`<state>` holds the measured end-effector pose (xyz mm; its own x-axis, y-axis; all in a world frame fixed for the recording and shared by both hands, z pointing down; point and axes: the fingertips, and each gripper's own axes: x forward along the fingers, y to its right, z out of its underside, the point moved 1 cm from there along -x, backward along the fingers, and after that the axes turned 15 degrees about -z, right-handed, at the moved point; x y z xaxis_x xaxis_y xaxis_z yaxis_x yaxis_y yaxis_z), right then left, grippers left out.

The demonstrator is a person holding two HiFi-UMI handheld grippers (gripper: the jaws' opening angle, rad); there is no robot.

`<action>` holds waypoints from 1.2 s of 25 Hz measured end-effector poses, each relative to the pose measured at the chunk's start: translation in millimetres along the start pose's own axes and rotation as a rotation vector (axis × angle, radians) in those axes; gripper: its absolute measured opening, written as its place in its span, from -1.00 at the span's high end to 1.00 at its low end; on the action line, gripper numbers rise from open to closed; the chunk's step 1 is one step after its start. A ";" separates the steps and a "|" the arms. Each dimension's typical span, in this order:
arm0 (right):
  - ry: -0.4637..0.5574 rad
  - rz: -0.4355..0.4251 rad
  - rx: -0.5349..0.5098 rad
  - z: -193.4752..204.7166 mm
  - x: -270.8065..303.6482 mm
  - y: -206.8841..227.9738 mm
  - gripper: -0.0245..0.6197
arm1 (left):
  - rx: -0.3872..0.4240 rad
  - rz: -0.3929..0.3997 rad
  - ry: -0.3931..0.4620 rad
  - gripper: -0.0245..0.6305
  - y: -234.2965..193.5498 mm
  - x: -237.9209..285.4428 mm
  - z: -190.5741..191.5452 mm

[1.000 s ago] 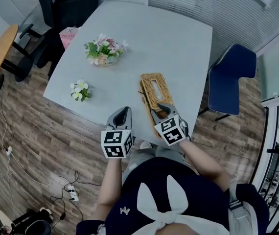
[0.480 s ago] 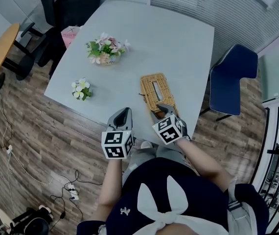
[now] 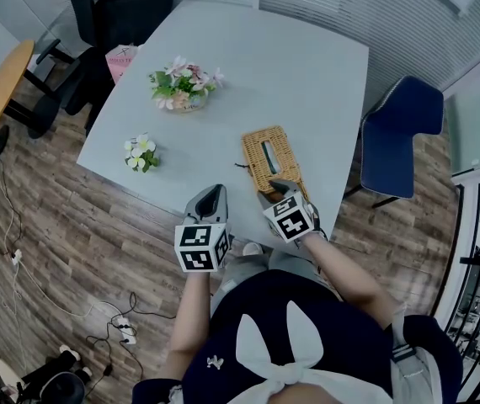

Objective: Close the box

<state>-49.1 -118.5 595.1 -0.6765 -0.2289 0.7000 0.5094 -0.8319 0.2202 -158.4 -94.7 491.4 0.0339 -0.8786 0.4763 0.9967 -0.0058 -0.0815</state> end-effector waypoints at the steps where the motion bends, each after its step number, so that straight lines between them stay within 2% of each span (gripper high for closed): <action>1: 0.001 -0.011 0.013 -0.2 0.2 -0.5 0.44 | 0.000 0.001 -0.001 0.85 0.0 0.2 -0.2; 5: 0.003 -0.047 0.053 -0.7 0.5 -0.9 0.39 | 0.000 0.006 0.001 0.85 0.4 1.1 -1.4; 12: 0.078 -0.035 0.068 -15.9 -11.1 -0.1 0.43 | -0.005 0.002 0.021 0.85 -1.0 -3.2 -8.4; 17: 0.138 -0.027 0.051 -32.3 -25.3 -6.0 0.52 | -0.004 0.002 0.020 0.85 0.5 -5.3 -8.2; 25: 0.227 -0.011 0.007 -56.6 -47.0 -16.0 0.90 | 0.003 0.010 0.042 0.85 7.3 -6.9 -14.8; 30: 0.288 -0.028 0.001 -69.6 -60.6 -24.5 0.91 | 0.002 0.016 0.068 0.86 12.7 -11.2 -24.7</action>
<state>-57.7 -119.4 499.9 -0.8134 -0.3405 0.4717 0.4889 -0.8395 0.2371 -147.9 -96.7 463.4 0.0451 -0.9088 0.4147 0.9962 0.0099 -0.0867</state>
